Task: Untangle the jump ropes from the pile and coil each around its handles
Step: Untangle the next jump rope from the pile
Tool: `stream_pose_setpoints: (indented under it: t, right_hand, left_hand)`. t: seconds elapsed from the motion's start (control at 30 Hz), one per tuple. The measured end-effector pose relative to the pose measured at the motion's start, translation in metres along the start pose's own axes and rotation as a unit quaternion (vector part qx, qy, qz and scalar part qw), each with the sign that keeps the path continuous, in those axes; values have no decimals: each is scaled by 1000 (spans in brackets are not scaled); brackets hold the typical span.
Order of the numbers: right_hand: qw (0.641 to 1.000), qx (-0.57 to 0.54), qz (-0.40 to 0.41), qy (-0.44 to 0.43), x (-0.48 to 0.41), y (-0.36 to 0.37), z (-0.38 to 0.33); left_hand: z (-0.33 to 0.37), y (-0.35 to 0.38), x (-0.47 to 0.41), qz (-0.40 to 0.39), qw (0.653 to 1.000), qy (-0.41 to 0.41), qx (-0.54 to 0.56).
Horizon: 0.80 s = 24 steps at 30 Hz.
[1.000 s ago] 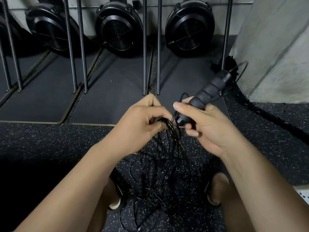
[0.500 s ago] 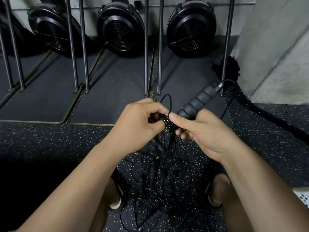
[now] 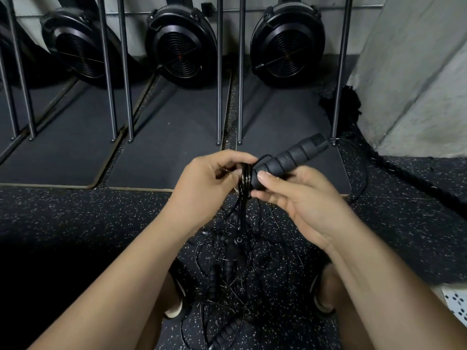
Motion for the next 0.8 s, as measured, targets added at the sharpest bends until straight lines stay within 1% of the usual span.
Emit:
stream_pose_setpoints:
  t: [0.17, 0.27, 0.4, 0.5, 0.53, 0.63, 0.67, 0.73, 0.8]
  right_hand:
    - [996, 46, 69, -43, -1, -3, 0]
    - [993, 48, 90, -54, -3, -9, -1]
    - [994, 65, 84, -40, -6, -14, -3]
    - [993, 80, 69, -43, -6, -12, -2]
    - [994, 77, 66, -44, -6, -10, 1]
    - [998, 27, 54, -17, -4, -5, 14]
    - [998, 22, 51, -13, -4, -5, 16]
    - [998, 34, 56, -23, -4, -6, 13]
    - [997, 36, 65, -35, -5, -7, 10]
  left_hand:
    - [-5, 0, -2, -31, 999, -13, 27]
    - [-2, 5, 1, -69, 996, -19, 57]
    - [-1, 5, 3, -75, 997, -3, 31]
    - [0, 5, 2, -74, 996, -20, 54]
    - [1, 5, 2, -71, 996, -22, 46]
    - [1, 3, -2, -54, 998, 7, -31]
    - [1, 2, -3, -57, 998, 5, -32]
    - [1, 0, -3, -68, 997, -24, 6]
    - [2, 1, -2, -81, 996, -42, 18]
Point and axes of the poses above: each hand's wrist, its own x-axis away from the middle knuckle, its own y-axis out of the palm, z = x × y, the point moved 6 cm from there along -x, towards the middle knuckle, and after that the axes turned 4 degrees about -x, right-handed, at the moved point
